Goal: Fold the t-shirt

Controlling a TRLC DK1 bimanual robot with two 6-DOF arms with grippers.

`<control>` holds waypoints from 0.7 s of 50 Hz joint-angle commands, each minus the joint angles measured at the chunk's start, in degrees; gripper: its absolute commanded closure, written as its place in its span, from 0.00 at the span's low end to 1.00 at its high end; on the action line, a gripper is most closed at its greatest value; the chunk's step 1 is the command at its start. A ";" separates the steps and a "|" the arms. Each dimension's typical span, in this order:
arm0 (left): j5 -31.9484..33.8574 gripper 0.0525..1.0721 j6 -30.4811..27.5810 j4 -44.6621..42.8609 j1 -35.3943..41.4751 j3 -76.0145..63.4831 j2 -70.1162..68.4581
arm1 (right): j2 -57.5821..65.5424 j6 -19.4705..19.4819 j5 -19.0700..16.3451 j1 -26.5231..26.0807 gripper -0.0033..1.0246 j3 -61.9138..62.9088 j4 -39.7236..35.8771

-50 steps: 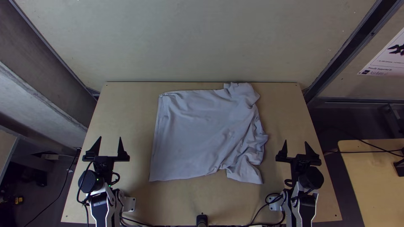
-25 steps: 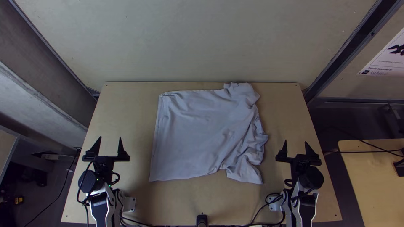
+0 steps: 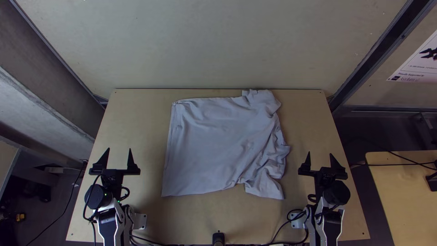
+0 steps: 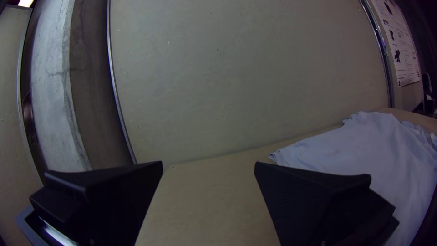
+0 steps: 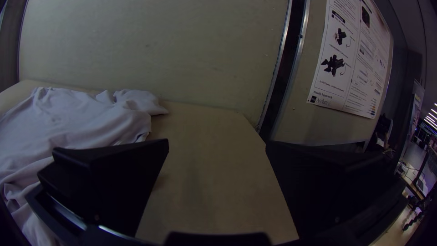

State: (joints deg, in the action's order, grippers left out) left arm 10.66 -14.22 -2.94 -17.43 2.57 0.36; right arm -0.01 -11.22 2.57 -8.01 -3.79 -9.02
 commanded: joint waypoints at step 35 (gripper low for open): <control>-0.11 0.05 6.92 0.92 2.31 -2.74 -0.36 | -0.16 -0.91 0.24 1.68 0.04 0.28 -1.09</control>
State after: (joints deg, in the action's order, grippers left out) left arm 10.66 -10.55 -2.94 -15.46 2.57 0.36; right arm -0.01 -11.22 2.57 -6.76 -3.79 -9.02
